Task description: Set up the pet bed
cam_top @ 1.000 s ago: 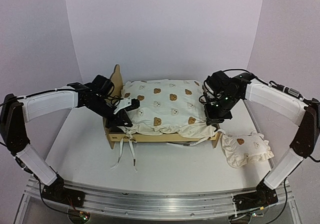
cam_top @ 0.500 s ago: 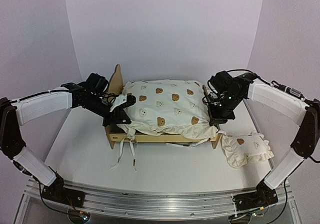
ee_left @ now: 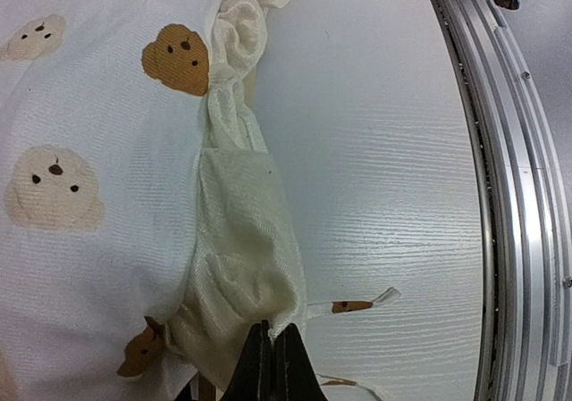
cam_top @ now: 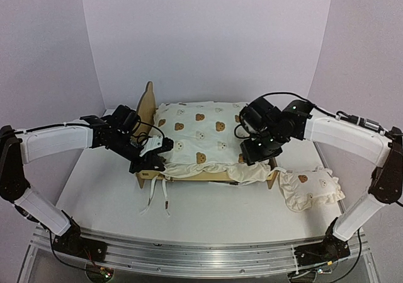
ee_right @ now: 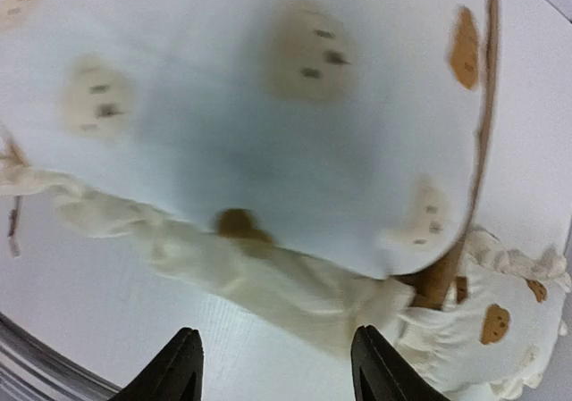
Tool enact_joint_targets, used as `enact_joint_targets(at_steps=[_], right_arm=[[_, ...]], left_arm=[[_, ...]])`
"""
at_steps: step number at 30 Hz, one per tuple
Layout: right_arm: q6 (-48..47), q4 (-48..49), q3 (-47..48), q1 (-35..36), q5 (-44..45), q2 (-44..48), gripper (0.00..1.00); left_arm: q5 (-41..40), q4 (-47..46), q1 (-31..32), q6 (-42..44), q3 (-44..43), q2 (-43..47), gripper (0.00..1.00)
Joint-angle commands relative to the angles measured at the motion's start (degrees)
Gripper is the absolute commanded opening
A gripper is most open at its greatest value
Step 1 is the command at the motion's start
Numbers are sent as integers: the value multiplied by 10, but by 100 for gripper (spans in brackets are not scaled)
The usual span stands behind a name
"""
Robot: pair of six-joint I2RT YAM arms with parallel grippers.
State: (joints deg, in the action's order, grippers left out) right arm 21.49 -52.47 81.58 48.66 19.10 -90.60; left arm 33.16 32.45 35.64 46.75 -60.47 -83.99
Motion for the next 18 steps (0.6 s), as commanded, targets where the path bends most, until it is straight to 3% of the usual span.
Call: enact_joint_targets(at_steps=[1,5,16,18], right_arm=[[27,205,-42,58,-9,-10,57],[90,267,-31,70,-22,-74,46],[155,249,-18,94,47,-141,46],[149,244,-14,94,50,-155,36]], left_arm=[[-20,3,1,13,12,19,0],[-18,-1,1,13,13,21,0],[-16,-13,1,11,18,28,0],[-17,-15,1,9,18,30,0]])
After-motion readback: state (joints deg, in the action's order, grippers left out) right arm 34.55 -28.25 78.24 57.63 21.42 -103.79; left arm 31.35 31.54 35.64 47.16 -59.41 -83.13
